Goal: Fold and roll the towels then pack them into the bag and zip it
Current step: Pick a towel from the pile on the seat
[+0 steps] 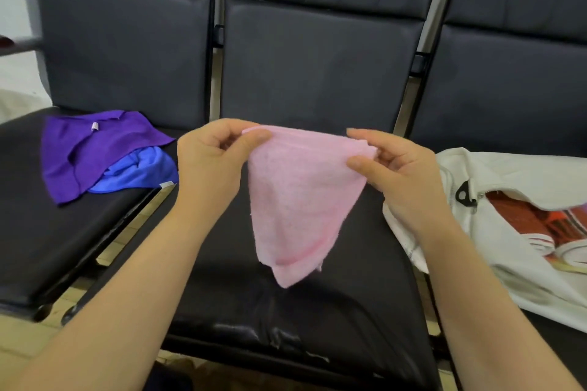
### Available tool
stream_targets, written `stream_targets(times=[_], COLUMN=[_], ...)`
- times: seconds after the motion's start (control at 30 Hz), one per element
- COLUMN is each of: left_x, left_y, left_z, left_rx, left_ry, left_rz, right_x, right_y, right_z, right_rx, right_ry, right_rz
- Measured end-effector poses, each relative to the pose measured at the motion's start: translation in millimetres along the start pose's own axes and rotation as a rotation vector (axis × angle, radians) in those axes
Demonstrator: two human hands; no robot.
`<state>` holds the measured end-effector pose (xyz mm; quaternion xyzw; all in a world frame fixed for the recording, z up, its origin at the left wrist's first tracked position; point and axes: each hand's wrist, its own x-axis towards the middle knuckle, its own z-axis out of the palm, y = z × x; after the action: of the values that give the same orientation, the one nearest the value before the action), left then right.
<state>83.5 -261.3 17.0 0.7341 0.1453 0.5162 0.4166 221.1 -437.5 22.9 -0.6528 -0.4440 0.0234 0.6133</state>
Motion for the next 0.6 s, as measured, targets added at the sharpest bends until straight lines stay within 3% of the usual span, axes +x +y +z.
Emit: stream_targets(times=[0.37, 0.5, 0.6], left_x=[9, 22, 25], left_y=[5, 7, 3], left_z=[-4, 14, 28], left_rx=[0.105, 0.127, -0.036], left_ry=[-0.316, -0.245, -0.189], left_rz=[-0.063, -0.114, -0.155], right_x=[10, 22, 25], right_y=[-5, -4, 1], right_z=[-19, -19, -8], right_rx=[-0.032, -0.005, 0.073], right_ry=[0.01, 0.104, 0.125], right_rz=[0.198, 0.229, 0.22])
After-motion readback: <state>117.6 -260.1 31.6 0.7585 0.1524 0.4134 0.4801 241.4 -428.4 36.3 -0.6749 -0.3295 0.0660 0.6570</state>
